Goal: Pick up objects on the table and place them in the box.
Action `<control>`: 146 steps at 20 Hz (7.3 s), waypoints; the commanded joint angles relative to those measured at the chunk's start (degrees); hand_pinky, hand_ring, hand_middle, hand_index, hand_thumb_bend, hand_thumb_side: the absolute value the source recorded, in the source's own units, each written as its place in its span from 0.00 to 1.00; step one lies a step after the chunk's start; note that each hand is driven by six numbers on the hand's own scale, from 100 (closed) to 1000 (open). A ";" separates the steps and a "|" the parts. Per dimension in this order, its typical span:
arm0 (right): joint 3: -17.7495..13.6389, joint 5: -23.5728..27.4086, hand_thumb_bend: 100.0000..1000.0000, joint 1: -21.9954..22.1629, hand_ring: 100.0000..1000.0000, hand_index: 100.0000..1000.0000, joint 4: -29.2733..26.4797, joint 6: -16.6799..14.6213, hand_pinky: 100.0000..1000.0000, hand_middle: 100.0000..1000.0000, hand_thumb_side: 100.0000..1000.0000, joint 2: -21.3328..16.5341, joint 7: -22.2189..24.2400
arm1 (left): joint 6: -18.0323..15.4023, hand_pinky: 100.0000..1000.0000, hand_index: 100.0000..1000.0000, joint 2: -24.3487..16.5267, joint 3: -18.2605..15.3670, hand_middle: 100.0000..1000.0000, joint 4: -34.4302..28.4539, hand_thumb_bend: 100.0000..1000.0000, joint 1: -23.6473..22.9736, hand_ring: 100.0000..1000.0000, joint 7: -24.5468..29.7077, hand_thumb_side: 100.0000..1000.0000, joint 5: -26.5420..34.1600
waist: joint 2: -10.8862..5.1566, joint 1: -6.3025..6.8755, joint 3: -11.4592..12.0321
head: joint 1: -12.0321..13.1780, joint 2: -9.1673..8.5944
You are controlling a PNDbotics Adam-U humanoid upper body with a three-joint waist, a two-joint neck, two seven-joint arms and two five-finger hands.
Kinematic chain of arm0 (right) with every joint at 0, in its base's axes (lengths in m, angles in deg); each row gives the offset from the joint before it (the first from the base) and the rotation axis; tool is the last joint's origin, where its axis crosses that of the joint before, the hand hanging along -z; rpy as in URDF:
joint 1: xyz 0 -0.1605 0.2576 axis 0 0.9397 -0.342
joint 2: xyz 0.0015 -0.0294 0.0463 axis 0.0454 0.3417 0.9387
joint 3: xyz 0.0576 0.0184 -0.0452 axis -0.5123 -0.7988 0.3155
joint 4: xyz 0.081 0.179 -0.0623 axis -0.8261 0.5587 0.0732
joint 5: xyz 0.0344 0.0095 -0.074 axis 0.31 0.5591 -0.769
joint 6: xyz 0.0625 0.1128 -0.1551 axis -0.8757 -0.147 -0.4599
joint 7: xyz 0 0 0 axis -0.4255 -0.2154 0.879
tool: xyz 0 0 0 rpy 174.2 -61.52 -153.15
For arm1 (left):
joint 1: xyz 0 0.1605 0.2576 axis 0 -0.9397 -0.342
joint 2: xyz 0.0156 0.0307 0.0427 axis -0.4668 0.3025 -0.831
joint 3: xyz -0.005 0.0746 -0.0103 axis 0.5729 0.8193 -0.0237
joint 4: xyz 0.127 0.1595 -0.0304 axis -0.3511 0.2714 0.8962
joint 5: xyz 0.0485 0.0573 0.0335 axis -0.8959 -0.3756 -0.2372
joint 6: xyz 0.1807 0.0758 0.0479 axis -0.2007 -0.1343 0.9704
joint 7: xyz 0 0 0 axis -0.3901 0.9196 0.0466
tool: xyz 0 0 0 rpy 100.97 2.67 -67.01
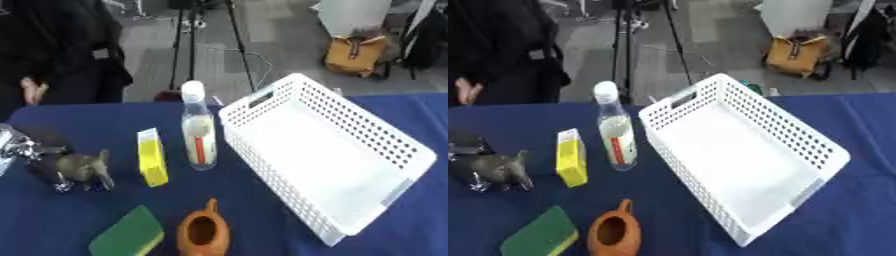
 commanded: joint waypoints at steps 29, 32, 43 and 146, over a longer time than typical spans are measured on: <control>-0.71 0.33 0.00 0.12 0.61 0.52 -0.65 0.70 0.59 0.52 0.52 -0.42 0.40 | 4.21 0.83 0.60 -0.92 -0.93 0.48 -0.72 0.00 2.23 0.70 -2.64 0.72 1.80 | -1.54 -0.10 0.45 | -0.50 -0.34; -0.74 0.29 0.00 0.27 0.61 0.52 -0.65 0.72 0.59 0.52 0.52 -0.45 0.40 | 4.56 0.84 0.58 -1.36 -1.32 0.46 -1.27 0.00 2.65 0.69 -2.65 0.71 1.76 | -1.93 0.05 0.83 | -0.58 -0.11; -0.84 0.15 0.00 0.80 0.61 0.52 -0.65 0.85 0.59 0.52 0.52 -0.50 0.37 | 6.33 0.82 0.56 -2.34 -2.15 0.45 -3.18 0.00 3.32 0.67 -1.74 0.72 2.73 | -3.50 0.36 1.53 | -0.87 0.21; 5.22 4.39 0.00 -5.58 0.59 0.51 -0.65 -4.33 0.57 0.50 0.53 2.82 7.23 | 12.60 0.81 0.62 28.23 -1.84 0.48 7.80 0.00 25.06 0.67 -19.20 0.67 -11.29 | -3.83 7.55 -12.30 | 6.76 -2.90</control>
